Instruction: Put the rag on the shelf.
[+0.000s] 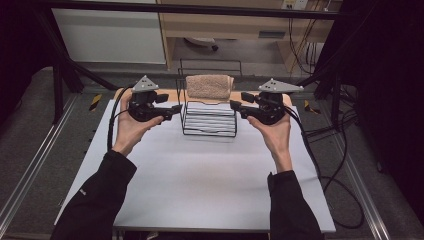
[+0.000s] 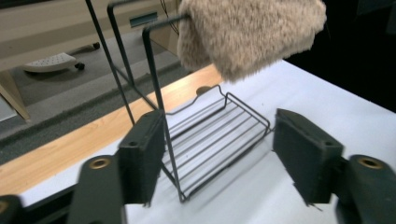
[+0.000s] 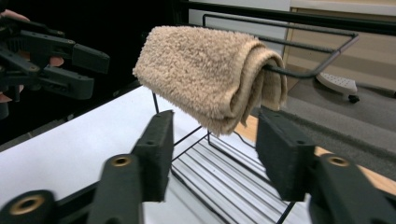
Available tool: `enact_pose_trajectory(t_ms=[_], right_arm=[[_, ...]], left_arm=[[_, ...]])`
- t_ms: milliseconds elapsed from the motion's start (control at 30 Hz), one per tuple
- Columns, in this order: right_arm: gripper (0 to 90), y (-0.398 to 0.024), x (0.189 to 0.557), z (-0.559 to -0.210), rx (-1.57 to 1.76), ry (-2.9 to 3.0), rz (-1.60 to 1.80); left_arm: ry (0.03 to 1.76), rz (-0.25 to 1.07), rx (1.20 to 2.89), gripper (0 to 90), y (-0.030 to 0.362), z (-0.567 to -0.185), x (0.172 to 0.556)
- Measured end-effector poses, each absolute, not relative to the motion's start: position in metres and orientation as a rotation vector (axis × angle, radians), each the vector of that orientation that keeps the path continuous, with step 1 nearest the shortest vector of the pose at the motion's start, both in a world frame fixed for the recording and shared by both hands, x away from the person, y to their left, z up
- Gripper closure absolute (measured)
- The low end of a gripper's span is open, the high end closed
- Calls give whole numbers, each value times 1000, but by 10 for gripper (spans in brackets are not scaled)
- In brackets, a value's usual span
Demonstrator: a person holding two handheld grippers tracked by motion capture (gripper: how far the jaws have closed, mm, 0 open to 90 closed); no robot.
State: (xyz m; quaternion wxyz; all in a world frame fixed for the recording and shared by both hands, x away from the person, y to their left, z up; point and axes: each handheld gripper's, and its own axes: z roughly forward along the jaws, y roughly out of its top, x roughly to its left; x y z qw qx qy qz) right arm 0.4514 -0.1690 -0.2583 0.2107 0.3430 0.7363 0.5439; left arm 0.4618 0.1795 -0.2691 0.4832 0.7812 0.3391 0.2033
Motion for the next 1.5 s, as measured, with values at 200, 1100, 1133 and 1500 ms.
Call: enact_pose_trajectory(t_ms=[200,1100,1133,1500], right_arm=[[292,-178,444,-268,986,2066,1487],[22,-214,407,-350,1092,2130,1476],[20,-214,406,-353,1102,2136,1470],[6,-218,394,-395,1136,2213,1434]], left_arm=[[833,485,1912,243,192,-285,452],[910,441,1945,76,236,-376,397],[911,438,1942,75,237,-379,395],[921,432,1974,75,247,-405,381]])
